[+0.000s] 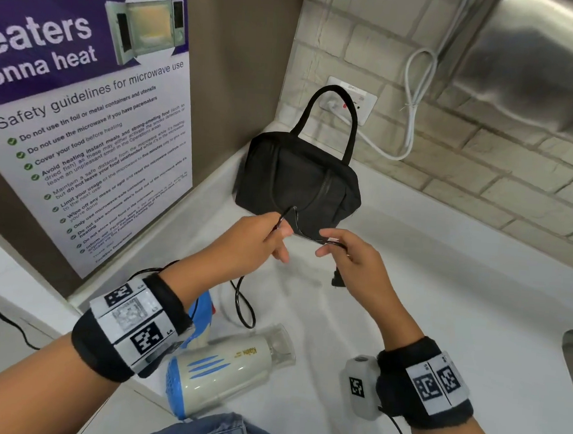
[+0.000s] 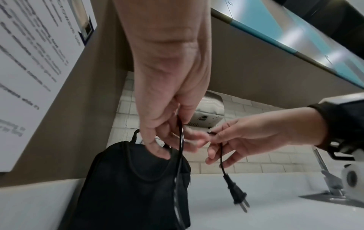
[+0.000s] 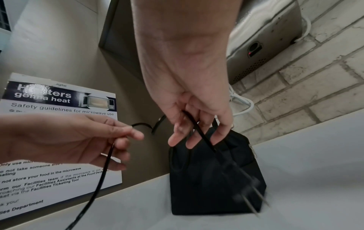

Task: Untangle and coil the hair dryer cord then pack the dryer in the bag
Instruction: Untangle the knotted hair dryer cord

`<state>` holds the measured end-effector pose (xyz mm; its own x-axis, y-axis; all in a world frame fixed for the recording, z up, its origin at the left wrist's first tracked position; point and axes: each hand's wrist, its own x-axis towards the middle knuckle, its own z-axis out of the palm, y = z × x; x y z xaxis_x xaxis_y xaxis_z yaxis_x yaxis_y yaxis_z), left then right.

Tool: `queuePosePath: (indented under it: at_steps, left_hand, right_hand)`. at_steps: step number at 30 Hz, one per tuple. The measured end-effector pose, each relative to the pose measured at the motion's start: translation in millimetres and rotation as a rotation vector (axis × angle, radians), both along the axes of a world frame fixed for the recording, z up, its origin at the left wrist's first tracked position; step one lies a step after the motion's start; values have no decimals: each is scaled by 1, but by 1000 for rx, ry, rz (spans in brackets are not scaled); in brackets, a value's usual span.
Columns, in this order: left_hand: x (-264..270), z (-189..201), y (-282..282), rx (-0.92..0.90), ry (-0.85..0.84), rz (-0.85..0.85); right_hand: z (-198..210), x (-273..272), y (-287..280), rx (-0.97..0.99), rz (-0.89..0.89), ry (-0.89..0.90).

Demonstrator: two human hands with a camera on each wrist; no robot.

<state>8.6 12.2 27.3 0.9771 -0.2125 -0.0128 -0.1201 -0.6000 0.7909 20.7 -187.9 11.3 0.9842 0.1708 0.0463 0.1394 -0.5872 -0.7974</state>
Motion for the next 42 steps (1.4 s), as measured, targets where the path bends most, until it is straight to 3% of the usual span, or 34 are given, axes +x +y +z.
queuePosePath:
  at_steps: [5, 10, 14, 23, 31, 35, 39, 42]
  left_hand:
    - [-2, 6, -5, -121, -68, -32]
    - [-5, 12, -14, -86, -144, -73]
    - [-3, 16, -9, -121, -186, 39]
    - [-14, 16, 15, -168, -192, 95]
    - [-15, 14, 36, -146, -168, 105]
    - [-11, 7, 43, -54, -141, 75]
    - [0, 0, 50, 22, -105, 64]
    - [10, -12, 54, 117, -53, 35]
  right_hand:
    - [16, -5, 5, 25, 120, 109]
    - [37, -7, 24, 56, 257, -8]
    - [32, 3, 31, -95, 211, -133]
    - [-12, 26, 16, -492, 13, -74]
    - [-43, 38, -6, -668, -156, -21]
    - [-51, 40, -18, -629, -203, 96]
    - [-52, 34, -39, -361, -160, 220]
    - [-51, 28, -54, -221, -227, 290]
